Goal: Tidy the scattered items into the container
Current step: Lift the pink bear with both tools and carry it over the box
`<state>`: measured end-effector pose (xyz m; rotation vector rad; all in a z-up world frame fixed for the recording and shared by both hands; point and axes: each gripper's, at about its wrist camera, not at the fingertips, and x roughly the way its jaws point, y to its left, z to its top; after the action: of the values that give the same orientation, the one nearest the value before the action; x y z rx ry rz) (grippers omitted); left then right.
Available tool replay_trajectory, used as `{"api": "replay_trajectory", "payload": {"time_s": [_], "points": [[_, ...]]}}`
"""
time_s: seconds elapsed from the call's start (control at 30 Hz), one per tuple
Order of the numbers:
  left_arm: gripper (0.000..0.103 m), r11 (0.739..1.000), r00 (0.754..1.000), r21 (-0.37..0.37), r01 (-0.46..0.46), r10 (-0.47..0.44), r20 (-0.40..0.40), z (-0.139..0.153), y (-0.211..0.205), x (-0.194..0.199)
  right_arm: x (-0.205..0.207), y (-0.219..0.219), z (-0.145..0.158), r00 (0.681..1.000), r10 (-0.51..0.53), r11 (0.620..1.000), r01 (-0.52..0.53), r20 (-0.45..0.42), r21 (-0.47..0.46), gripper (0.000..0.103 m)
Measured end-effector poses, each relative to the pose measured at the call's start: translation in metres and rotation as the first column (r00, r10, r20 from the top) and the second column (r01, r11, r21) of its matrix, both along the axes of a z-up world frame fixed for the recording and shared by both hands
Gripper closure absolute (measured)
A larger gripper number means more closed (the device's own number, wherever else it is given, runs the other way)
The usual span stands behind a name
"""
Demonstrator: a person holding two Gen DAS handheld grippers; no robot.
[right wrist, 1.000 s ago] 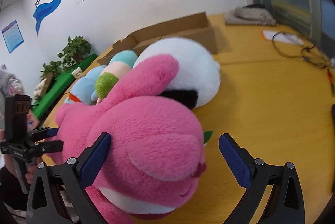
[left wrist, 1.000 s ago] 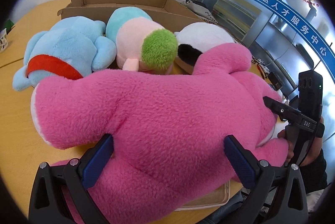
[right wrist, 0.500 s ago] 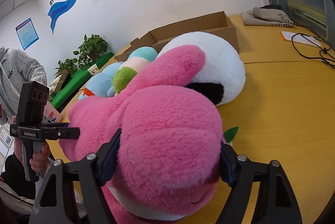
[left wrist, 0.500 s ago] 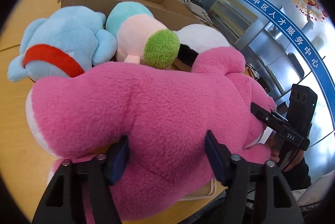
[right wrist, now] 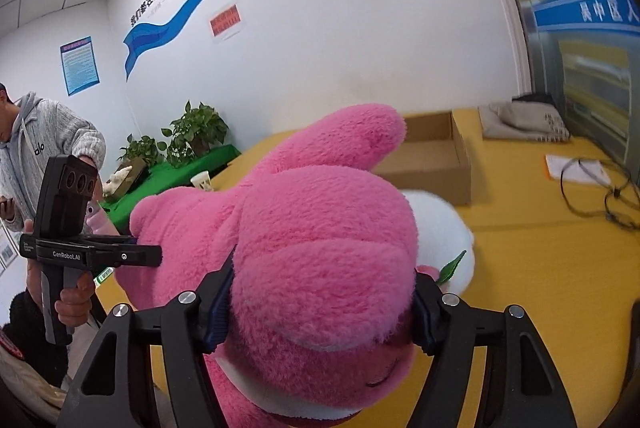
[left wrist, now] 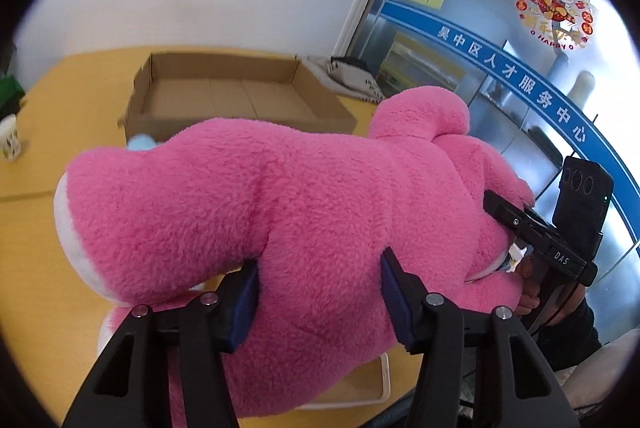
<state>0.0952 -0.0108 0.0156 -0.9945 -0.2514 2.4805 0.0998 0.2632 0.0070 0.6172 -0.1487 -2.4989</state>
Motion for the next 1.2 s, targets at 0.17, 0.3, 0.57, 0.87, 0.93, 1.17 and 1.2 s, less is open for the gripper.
{"api": "replay_trajectory", "payload": {"time_s": [0.17, 0.3, 0.57, 0.87, 0.93, 1.17, 1.2], "points": [[0.048, 1.0, 0.993, -0.014, -0.019, 0.017, -0.116, 0.055, -0.008, -0.025, -0.023, -0.008, 0.052, 0.996, 0.013, 1.0, -0.013, -0.092, -0.002, 0.029], [0.048, 0.999, 0.985, -0.014, -0.028, 0.025, -0.173, 0.092, -0.014, -0.056, -0.052, -0.016, 0.093, 0.99, 0.023, 1.0, -0.023, -0.14, 0.0, 0.029], [0.048, 0.998, 0.953, -0.02, -0.064, 0.055, -0.297, 0.161, -0.019, -0.124, -0.126, -0.031, 0.176, 0.967, 0.026, 1.0, -0.022, -0.252, 0.018, 0.029], [0.048, 0.997, 0.953, -0.011, -0.077, 0.071, -0.295, 0.179, -0.034, -0.229, -0.233, -0.045, 0.22, 0.964, 0.016, 1.0, -0.012, -0.267, 0.015, 0.029], [0.048, 0.996, 0.958, -0.01, -0.083, 0.078, -0.274, 0.171, -0.036, -0.253, -0.258, -0.049, 0.218, 0.967, 0.007, 1.0, -0.003, -0.256, 0.014, 0.028], [0.048, 0.997, 0.98, -0.002, -0.078, 0.076, -0.185, 0.123, -0.037, -0.323, -0.339, -0.055, 0.18, 0.985, -0.024, 0.999, 0.028, -0.17, 0.018, 0.028], [0.048, 0.997, 0.982, 0.0, -0.075, 0.074, -0.172, 0.114, -0.037, -0.333, -0.349, -0.055, 0.172, 0.987, -0.026, 0.999, 0.029, -0.16, 0.017, 0.028]]}}
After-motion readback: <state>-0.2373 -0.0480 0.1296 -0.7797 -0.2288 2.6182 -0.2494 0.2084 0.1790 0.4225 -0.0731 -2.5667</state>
